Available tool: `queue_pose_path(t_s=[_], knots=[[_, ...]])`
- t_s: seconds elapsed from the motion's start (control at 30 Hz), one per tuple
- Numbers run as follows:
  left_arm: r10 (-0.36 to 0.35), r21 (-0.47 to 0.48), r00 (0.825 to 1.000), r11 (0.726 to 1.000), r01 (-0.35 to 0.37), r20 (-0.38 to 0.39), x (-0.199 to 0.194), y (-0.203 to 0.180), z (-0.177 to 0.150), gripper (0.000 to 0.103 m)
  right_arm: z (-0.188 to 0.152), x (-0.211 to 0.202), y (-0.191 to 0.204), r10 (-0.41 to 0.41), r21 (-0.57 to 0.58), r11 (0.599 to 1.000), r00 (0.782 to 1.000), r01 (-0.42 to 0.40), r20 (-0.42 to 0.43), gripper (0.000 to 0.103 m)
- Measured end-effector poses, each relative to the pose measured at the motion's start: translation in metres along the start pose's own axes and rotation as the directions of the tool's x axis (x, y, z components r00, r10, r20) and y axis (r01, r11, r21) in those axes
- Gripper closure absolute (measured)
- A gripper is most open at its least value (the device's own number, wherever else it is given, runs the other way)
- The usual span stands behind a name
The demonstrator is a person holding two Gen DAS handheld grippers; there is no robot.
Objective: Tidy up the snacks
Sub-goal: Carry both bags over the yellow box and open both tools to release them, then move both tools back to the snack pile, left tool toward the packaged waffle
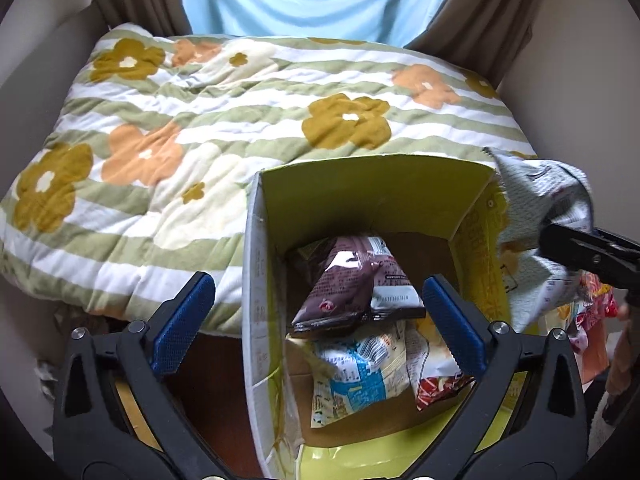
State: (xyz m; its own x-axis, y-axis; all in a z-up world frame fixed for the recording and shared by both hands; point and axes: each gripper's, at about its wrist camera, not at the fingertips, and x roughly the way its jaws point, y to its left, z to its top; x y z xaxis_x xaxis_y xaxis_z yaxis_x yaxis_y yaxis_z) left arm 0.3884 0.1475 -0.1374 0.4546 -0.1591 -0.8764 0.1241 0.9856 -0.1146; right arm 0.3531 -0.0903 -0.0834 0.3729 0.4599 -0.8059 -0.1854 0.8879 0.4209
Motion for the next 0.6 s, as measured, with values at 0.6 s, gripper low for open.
queue_pose_path(t_s=[0.6], knots=[[0.003, -0.03, 0.999, 1.0, -0.002, 0.04, -0.032, 0.013, -0.028, 0.0, -0.024, -0.008, 0.018, -0.109, -0.076, 0.991, 0.993, 0.112, 0.046, 0.001]])
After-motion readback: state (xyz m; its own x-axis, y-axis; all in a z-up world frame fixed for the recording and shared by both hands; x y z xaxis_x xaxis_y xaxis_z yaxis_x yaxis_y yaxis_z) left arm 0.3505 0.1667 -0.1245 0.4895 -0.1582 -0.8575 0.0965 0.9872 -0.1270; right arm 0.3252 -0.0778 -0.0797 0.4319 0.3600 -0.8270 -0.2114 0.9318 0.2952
